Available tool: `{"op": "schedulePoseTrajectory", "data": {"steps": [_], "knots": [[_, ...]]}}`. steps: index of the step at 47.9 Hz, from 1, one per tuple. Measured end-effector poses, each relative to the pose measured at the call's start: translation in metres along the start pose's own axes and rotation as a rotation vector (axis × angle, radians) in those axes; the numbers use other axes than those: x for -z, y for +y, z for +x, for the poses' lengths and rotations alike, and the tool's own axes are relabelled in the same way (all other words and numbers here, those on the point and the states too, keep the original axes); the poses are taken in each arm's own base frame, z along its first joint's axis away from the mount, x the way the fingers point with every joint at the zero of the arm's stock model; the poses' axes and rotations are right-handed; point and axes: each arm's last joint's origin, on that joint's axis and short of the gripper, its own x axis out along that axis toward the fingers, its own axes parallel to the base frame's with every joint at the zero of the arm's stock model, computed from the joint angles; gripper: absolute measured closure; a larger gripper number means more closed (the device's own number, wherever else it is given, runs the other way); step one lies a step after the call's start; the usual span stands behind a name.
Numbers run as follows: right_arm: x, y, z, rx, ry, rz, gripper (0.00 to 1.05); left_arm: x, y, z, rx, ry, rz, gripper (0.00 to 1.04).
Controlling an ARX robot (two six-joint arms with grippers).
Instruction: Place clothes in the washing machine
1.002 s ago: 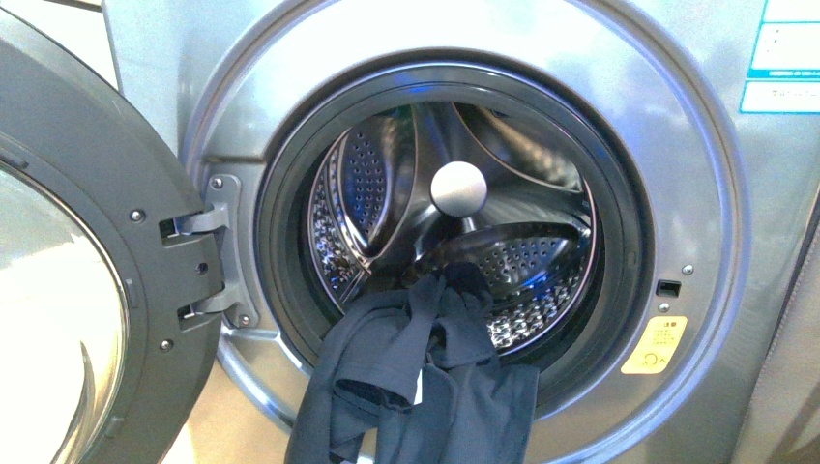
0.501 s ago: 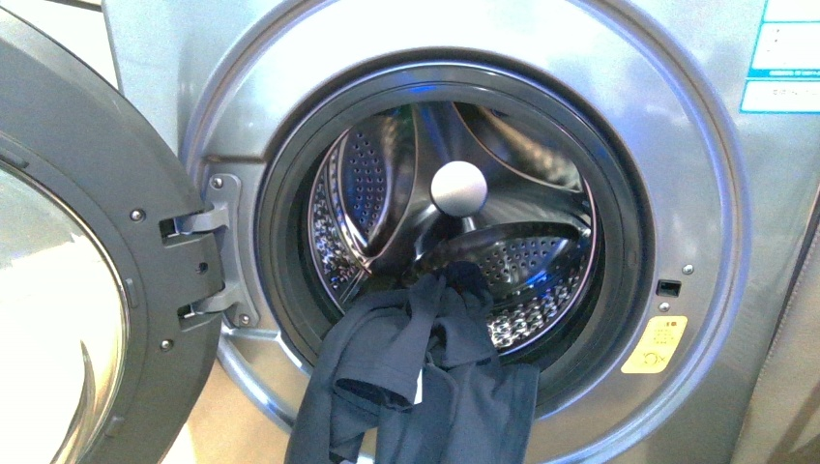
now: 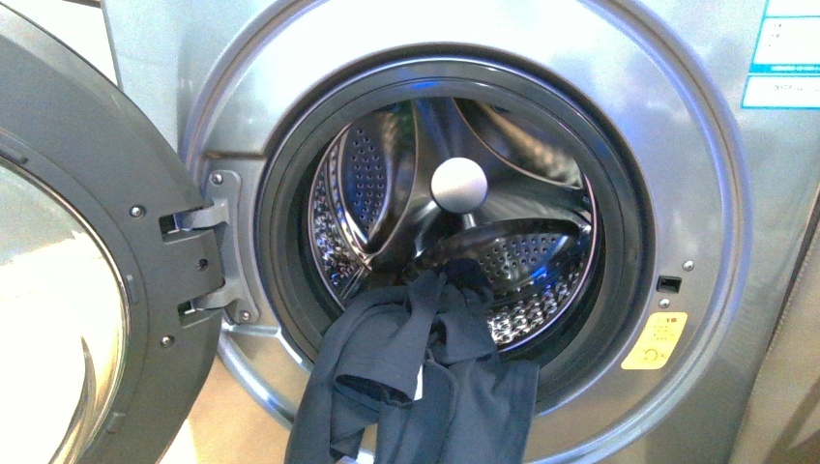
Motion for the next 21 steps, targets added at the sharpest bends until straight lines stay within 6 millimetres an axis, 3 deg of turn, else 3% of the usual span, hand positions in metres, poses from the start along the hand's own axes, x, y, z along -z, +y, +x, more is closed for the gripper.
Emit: {"op": "schedulePoseTrajectory", "data": {"steps": [12,15,21], "knots": [[0.0,0.0,0.0,0.0,0.0,0.0,0.13,0.0,0.0,0.0,0.0,0.0,0.0,0.06],[0.0,0.0,0.0,0.0,0.0,0.001,0.06,0.0,0.0,0.0,0.0,0.0,0.001,0.06],[0.0,0.0,0.0,0.0,0.0,0.0,0.08,0.0,0.0,0.0,0.0,0.0,0.0,0.06]]}}
